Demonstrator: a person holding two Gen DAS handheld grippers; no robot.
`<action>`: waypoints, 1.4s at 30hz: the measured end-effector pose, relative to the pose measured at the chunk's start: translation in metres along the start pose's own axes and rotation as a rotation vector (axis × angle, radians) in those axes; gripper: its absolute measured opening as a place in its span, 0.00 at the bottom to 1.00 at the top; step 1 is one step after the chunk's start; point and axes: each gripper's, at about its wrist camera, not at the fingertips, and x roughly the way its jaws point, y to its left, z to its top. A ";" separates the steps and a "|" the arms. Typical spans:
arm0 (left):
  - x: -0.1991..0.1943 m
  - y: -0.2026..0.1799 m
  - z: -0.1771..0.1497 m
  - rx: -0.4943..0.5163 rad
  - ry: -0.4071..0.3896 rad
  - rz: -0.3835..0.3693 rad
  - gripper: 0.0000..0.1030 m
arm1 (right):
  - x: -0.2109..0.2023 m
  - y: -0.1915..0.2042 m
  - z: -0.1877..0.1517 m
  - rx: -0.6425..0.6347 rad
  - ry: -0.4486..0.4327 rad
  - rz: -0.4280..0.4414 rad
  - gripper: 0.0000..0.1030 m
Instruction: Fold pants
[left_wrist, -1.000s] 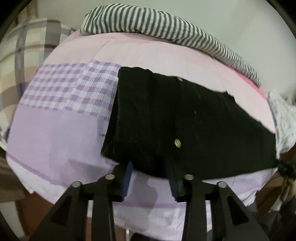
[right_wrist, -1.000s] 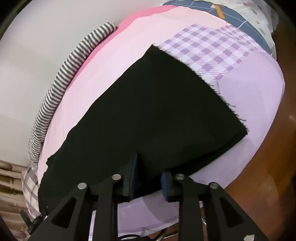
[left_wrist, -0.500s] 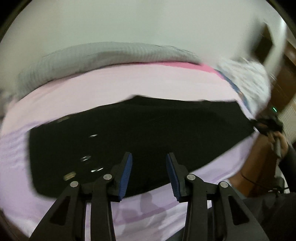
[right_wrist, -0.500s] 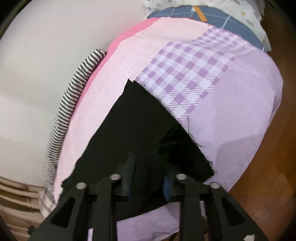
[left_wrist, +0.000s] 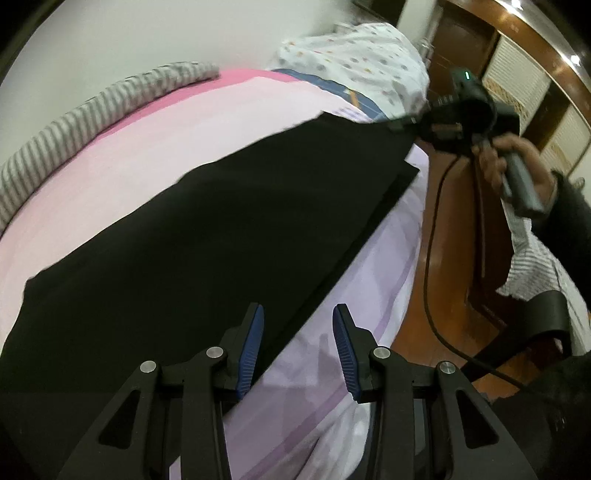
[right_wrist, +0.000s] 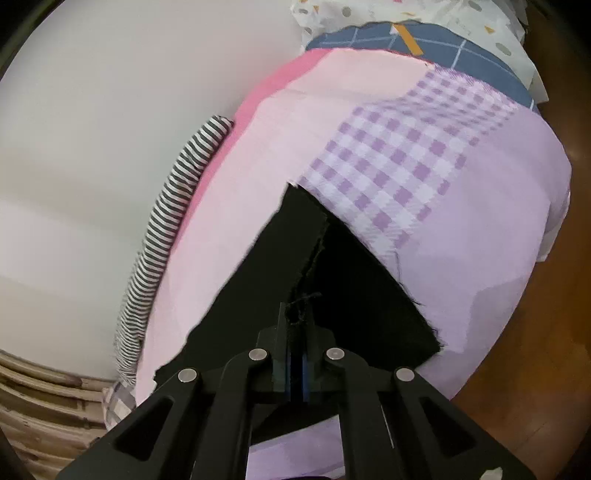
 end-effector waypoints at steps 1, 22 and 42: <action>0.004 -0.004 0.004 0.011 0.004 -0.004 0.39 | -0.001 0.003 0.001 -0.004 -0.003 0.007 0.04; 0.045 -0.032 0.021 0.126 0.011 0.013 0.05 | -0.005 -0.031 -0.015 0.039 0.005 -0.038 0.04; -0.010 0.019 0.036 -0.126 -0.192 -0.002 0.48 | -0.016 0.017 -0.014 -0.245 -0.072 -0.273 0.28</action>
